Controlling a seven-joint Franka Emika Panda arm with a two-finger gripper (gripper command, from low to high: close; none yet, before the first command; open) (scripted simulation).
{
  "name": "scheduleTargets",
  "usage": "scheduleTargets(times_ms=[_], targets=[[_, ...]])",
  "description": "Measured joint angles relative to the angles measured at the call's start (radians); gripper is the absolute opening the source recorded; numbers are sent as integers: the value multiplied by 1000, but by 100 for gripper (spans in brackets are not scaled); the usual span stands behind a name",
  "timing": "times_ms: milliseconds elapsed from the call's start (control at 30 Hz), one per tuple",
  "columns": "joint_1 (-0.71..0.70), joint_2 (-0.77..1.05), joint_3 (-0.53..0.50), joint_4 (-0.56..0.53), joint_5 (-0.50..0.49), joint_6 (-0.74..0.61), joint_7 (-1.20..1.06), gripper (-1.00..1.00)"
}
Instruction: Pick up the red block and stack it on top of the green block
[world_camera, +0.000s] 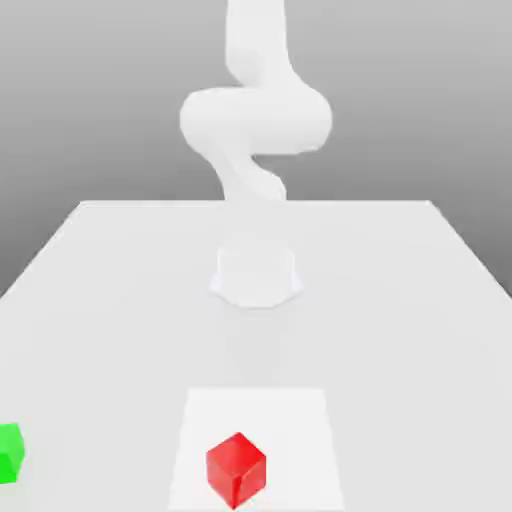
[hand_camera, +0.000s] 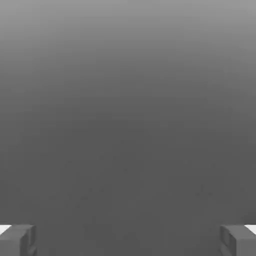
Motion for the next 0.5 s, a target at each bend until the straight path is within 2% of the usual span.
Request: scheduleTargets(times_ms=[500], targets=[[130,551,-148,-116,86,217,-487,0]])
